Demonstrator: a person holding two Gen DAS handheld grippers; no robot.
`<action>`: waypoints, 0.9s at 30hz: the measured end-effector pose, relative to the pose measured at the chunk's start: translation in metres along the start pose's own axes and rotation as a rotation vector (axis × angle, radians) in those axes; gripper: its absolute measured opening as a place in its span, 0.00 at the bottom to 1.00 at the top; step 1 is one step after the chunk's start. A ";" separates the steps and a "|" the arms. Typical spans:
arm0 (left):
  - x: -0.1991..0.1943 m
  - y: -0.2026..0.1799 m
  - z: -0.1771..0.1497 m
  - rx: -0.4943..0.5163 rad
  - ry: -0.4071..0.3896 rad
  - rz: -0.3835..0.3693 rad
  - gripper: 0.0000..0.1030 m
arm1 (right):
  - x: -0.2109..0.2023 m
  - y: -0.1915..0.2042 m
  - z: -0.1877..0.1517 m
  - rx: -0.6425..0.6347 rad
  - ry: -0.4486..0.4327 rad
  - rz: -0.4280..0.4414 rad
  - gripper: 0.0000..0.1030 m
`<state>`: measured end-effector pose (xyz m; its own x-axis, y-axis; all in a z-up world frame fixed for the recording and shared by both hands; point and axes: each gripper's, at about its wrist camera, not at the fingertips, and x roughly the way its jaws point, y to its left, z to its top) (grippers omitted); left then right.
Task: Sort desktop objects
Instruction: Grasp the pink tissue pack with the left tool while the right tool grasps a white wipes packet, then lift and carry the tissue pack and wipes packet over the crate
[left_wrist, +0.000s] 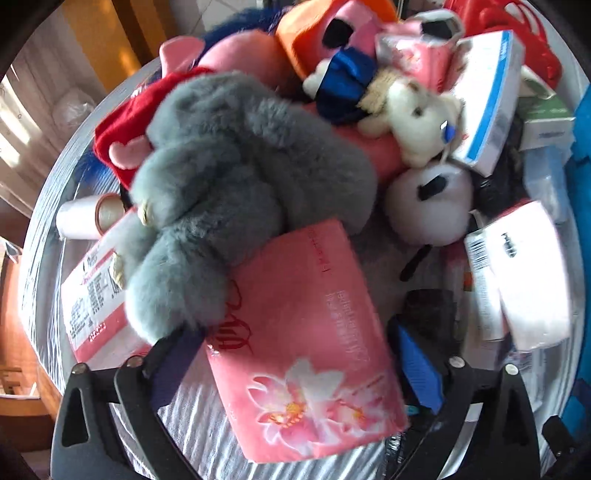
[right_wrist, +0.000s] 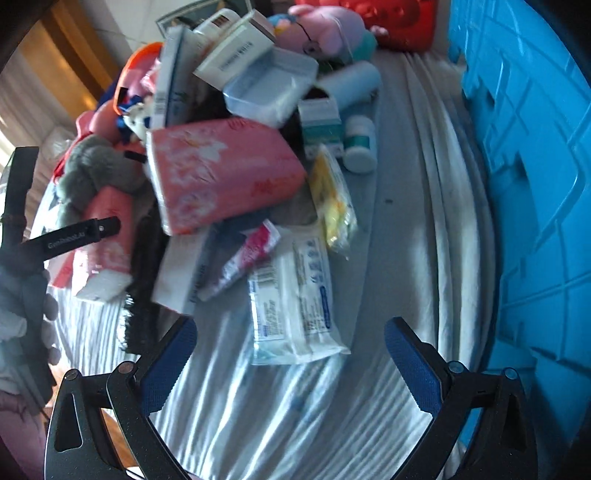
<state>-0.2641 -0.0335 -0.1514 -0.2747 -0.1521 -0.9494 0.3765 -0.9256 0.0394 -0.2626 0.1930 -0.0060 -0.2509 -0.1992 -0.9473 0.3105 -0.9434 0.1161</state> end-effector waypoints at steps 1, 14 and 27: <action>0.009 0.002 -0.002 -0.013 0.036 -0.033 0.97 | 0.004 -0.002 0.000 0.006 0.008 -0.004 1.00; 0.006 0.008 -0.038 0.019 0.051 -0.100 0.91 | 0.048 0.020 0.007 -0.082 0.061 -0.071 0.99; -0.093 0.009 -0.073 0.112 -0.191 -0.112 0.91 | -0.008 0.021 -0.008 -0.090 -0.051 -0.091 0.49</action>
<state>-0.1708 -0.0020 -0.0855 -0.4758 -0.0994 -0.8739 0.2369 -0.9714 -0.0185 -0.2469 0.1774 0.0015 -0.3276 -0.1294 -0.9359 0.3651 -0.9310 0.0009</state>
